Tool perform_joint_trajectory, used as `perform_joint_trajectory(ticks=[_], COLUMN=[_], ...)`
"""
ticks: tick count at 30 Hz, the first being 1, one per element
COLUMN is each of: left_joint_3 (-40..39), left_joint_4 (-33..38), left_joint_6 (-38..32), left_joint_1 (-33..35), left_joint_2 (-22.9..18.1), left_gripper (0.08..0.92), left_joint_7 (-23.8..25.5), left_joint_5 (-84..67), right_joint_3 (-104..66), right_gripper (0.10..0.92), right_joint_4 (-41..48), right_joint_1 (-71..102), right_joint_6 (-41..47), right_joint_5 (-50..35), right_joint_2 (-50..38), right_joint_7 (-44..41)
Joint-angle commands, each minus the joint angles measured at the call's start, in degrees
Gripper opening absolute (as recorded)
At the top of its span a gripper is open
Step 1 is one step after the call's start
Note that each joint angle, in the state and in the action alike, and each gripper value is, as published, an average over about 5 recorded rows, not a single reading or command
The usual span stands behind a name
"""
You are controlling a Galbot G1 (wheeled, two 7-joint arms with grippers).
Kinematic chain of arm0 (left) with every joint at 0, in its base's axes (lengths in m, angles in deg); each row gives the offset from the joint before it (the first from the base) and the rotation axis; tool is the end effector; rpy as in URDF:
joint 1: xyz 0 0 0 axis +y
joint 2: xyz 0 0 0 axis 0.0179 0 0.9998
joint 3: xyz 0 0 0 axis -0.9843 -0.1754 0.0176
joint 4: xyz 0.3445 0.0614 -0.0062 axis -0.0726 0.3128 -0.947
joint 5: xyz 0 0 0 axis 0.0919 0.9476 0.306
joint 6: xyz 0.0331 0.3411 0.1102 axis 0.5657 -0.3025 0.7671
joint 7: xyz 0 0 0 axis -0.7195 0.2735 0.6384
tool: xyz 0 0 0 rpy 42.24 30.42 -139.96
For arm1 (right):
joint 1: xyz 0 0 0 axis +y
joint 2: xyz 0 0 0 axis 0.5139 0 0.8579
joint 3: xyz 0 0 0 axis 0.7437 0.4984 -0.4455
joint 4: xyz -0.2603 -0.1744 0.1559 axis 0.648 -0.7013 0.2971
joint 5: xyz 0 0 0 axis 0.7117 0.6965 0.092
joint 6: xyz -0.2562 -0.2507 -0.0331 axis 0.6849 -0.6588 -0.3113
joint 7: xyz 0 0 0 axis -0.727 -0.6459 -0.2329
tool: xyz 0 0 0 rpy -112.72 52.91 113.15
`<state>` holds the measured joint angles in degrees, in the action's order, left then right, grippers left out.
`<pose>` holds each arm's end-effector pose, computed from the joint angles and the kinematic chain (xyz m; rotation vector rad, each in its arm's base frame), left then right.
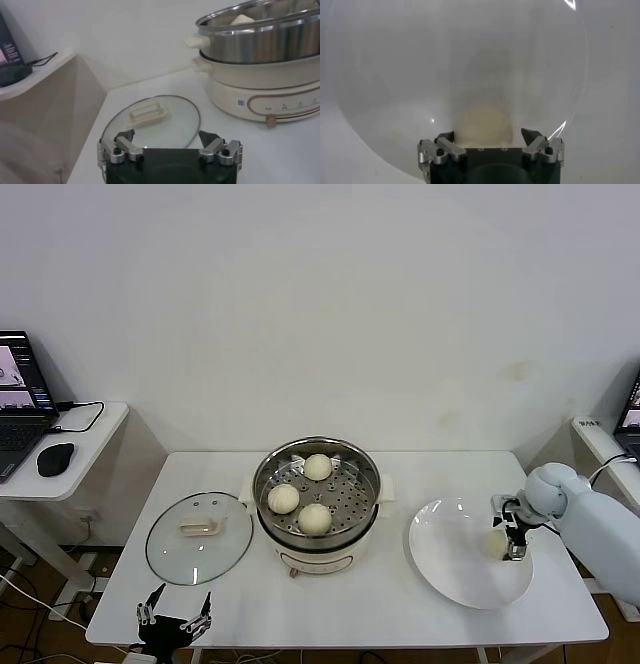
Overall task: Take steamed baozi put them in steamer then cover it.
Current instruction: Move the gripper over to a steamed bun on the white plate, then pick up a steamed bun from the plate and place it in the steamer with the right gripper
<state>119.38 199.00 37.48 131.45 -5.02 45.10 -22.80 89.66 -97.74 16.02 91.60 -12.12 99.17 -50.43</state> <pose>0.1191 0.0697 -0.3062 -0.0303 -2.6883 -0.3794 0.4967 -0.2277 -0.2497 1.0657 -1.3168 1.3101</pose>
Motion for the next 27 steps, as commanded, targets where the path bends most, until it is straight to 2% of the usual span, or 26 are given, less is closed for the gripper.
perform_joint_trajectory(ticks=[1, 5, 8, 14, 20, 27], left_joint_3=[-0.1, -0.2, -0.3, -0.5, -0.3, 0.5], left_joint_4=[-0.2, -0.3, -0.4, -0.3, 0.3, 2.3], left_joint_6=[0.0, 0.0, 0.0, 0.0, -0.2, -0.2], left_joint_1=[-0.3, -0.4, -0.5, -0.8, -1.3, -1.8], left_joint_2=[-0.1, 0.0, 0.0, -0.1, -0.3, -0.1], left_gripper=[0.823, 0.823, 0.823, 0.823, 0.823, 0.823], left_joint_7=[0.0, 0.0, 0.0, -0.1, -0.2, -0.3], left_joint_5=[0.0, 0.0, 0.0, -0.1, -0.2, -0.2], right_joint_3=[0.5, 0.6, 0.6, 4.5, 14.2, 26.6], right_gripper=[0.74, 0.64, 0.608, 0.6, 0.594, 0.602], right_joint_4=[-0.3, -1.2, -1.6, -4.4, -9.1, -12.9], right_joint_1=[-0.6, -1.2, -2.0, -8.0, -21.1, -38.5], right_joint_6=[0.2, 0.6, 0.9, 2.4, 4.9, 8.4], right_joint_5=[-1.6, -2.2, -3.0, -7.5, -16.0, -27.6], right_joint_2=[-0.4, -1.4, -2.1, -4.8, -6.1, -0.5], right_joint_7=[-0.6, -1.4, -1.6, -2.7, -4.0, -5.8])
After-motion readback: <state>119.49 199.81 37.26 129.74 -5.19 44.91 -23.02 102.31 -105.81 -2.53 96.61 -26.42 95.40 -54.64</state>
